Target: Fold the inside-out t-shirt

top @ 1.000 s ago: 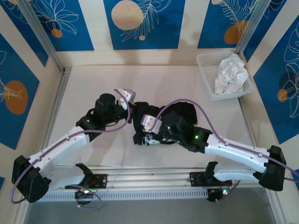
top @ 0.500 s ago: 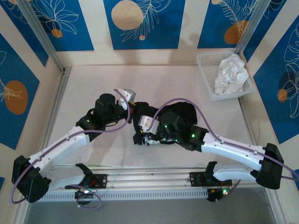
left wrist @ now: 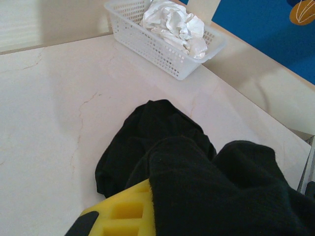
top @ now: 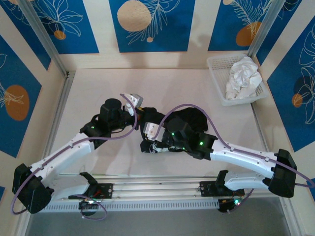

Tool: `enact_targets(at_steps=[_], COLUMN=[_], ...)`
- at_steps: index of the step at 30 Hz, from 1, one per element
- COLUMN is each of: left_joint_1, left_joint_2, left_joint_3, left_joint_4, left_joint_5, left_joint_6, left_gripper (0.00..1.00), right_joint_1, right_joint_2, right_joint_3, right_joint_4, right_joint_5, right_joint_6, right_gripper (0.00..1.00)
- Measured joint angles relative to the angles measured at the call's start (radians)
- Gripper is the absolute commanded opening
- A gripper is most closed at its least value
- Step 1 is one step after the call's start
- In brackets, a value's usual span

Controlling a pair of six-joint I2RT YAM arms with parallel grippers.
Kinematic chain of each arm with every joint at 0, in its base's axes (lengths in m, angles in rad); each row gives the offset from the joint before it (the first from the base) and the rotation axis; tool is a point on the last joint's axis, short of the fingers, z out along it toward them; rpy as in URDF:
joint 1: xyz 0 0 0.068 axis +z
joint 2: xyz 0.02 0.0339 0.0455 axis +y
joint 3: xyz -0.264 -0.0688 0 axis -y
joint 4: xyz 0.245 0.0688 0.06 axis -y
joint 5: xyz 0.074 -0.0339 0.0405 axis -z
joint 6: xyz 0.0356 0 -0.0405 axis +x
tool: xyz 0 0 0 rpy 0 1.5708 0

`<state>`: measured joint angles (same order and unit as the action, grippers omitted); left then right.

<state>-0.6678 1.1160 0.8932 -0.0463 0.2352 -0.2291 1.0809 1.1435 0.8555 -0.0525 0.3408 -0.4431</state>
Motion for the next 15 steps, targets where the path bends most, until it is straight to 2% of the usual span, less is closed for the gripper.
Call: enact_targets(at_steps=[7, 12, 15], left_joint_1=[0.0, 0.0, 0.0], left_joint_2=[0.0, 0.0, 0.0], left_joint_3=[0.0, 0.0, 0.0], left_joint_4=[0.0, 0.0, 0.0], left_joint_5=[0.0, 0.0, 0.0], left_joint_6=[0.0, 0.0, 0.0], left_gripper=[0.0, 0.0, 0.0], right_joint_1=[0.011, 0.012, 0.011], right_joint_2=[0.006, 0.013, 0.025], right_joint_3=[0.001, 0.001, 0.001], right_joint_4=[0.039, 0.044, 0.044], right_joint_5=[0.041, 0.053, 0.056], right_joint_6=[-0.017, -0.029, -0.03], right_gripper=[0.32, 0.2, 0.2])
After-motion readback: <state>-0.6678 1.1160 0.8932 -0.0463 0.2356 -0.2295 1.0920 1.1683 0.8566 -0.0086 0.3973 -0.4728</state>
